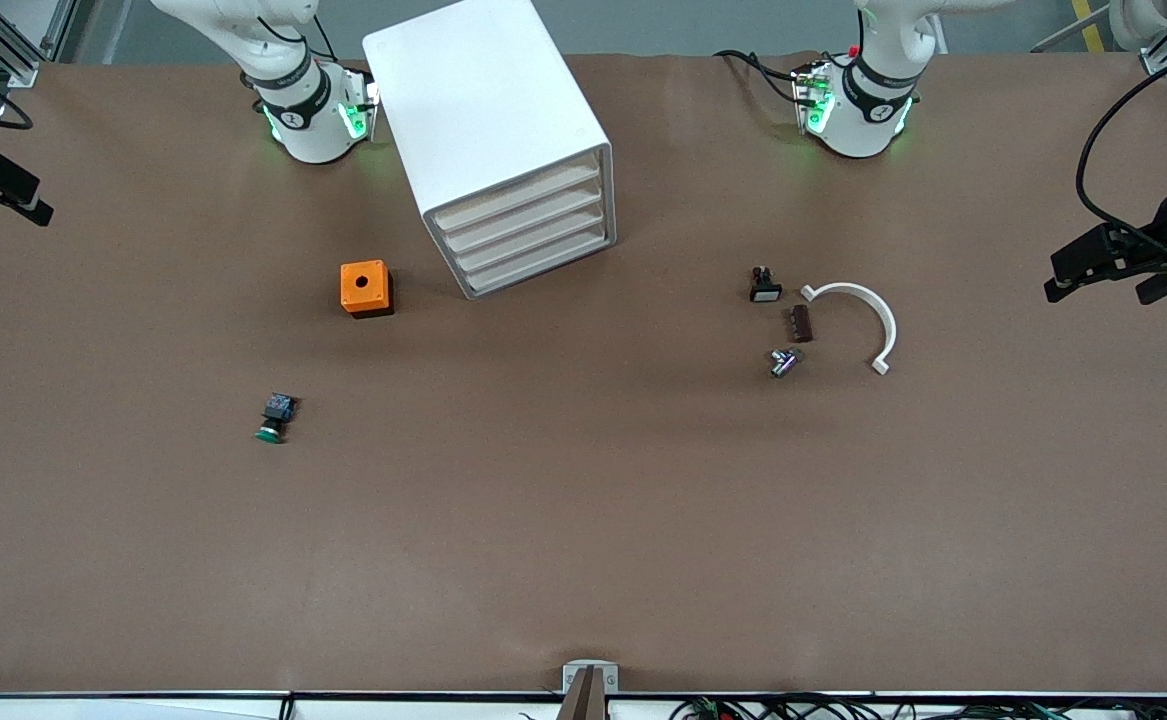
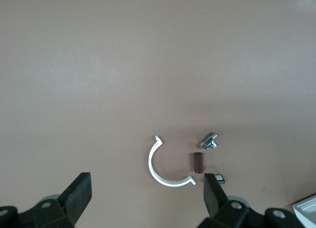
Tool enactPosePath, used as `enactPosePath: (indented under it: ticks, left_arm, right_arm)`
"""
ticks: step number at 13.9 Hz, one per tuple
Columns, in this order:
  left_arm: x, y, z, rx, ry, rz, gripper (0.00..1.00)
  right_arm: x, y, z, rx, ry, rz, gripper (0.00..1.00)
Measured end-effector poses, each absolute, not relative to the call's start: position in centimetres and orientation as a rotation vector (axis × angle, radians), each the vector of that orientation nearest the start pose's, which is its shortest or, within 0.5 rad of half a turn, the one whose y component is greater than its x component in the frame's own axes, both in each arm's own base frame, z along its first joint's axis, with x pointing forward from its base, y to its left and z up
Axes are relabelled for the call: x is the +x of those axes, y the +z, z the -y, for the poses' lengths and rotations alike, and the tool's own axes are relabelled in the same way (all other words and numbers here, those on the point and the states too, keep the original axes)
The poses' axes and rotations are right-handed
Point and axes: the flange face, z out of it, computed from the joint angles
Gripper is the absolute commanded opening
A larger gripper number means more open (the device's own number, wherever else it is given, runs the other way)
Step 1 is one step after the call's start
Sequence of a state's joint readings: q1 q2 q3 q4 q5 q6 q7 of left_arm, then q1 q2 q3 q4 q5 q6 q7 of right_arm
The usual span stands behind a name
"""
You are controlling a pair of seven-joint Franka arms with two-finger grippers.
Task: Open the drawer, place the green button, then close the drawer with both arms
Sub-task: 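Move the left gripper from rest toward the white drawer cabinet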
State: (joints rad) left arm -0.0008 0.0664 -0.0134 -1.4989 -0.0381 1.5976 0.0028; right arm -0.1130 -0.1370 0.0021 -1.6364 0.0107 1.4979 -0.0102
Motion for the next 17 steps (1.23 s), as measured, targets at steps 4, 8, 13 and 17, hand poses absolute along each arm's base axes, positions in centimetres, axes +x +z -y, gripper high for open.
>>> enactPosePath:
  ticks: [4, 8, 13, 17]
  left_arm:
    - [58.8, 58.5, 1.3, -3.179, 0.113, -0.030, 1.00]
    - [60.9, 52.5, 2.9, -3.168, 0.278, -0.068, 1.00]
    - [63.3, 43.2, 8.4, -3.128, 0.447, -0.096, 1.00]
    - [63.9, 37.1, 13.7, -3.080, 0.501, 0.036, 1.00]
  right_arm:
    - [50.1, 66.1, 5.5, -3.128, -0.010, -0.157, 1.00]
    - [50.1, 66.1, 5.5, -3.128, -0.013, -0.158, 1.00]
    - [50.1, 66.2, 5.7, -3.128, -0.016, -0.165, 1.00]
    - [50.3, 66.4, 5.8, -3.129, -0.033, -0.165, 1.00]
